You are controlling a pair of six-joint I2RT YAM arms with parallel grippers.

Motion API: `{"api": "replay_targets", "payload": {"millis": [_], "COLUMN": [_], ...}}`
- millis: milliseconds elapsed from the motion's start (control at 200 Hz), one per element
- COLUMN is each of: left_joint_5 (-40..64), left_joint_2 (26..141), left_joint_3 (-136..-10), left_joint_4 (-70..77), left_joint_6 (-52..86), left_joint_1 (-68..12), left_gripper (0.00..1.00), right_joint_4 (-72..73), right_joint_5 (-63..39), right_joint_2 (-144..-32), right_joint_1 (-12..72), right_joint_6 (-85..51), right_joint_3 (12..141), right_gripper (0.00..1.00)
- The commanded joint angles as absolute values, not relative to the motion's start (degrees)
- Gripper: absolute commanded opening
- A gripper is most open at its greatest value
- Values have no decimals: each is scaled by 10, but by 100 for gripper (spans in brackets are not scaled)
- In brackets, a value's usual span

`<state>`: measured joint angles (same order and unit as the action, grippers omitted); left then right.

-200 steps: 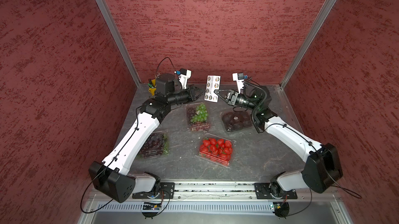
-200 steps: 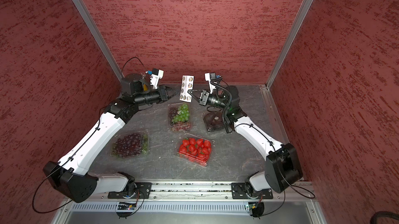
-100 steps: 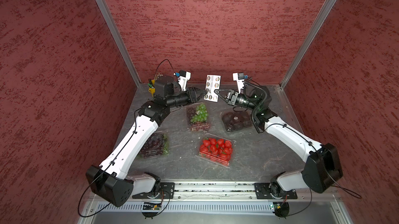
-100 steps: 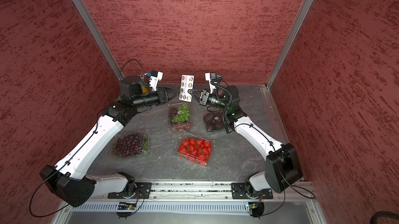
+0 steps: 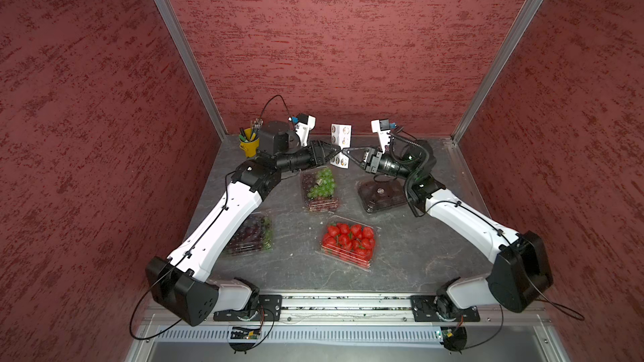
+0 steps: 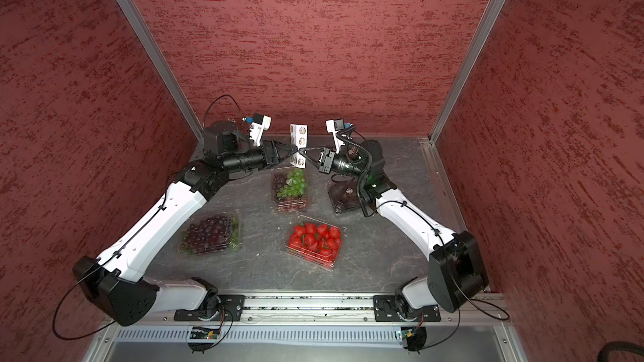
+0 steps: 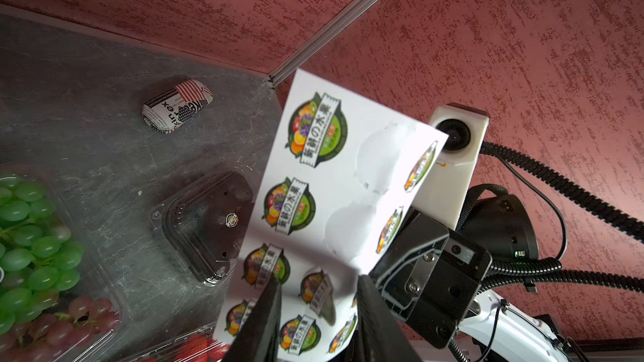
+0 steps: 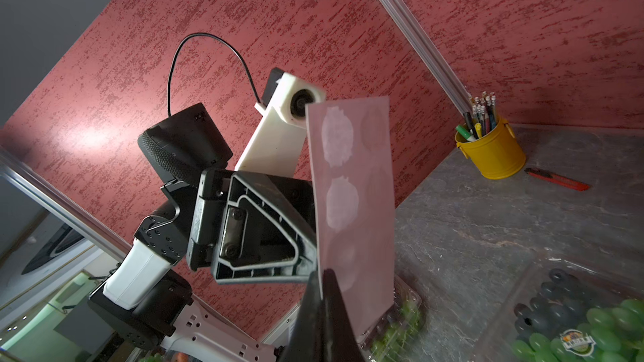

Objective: Label fruit boxes
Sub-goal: Tear off the label from the label sticker.

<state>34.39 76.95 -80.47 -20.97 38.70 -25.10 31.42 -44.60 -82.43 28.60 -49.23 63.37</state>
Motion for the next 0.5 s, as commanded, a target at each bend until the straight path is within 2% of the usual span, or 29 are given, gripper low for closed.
{"api": "replay_targets", "payload": {"millis": [0, 145, 331, 496], "left_joint_5": [339, 339, 335, 320], "left_joint_2": [773, 774, 773, 761], "left_joint_3": [-819, -818, -817, -816], "left_joint_4": [-197, -203, -210, -223], "left_joint_6": [382, 378, 376, 369], "left_joint_1": [-253, -254, -256, -256], "left_gripper": [31, 22, 0, 0], "right_joint_4": [330, 332, 334, 309], "right_joint_5": [-457, -454, -453, -438], "right_joint_2": [-815, -812, -809, -805], "right_joint_1": [290, 291, 291, 291], "right_joint_6": [-493, -494, -496, -481], "right_joint_3": [635, 635, 635, 633], "right_gripper": [0, 0, 0, 0]}}
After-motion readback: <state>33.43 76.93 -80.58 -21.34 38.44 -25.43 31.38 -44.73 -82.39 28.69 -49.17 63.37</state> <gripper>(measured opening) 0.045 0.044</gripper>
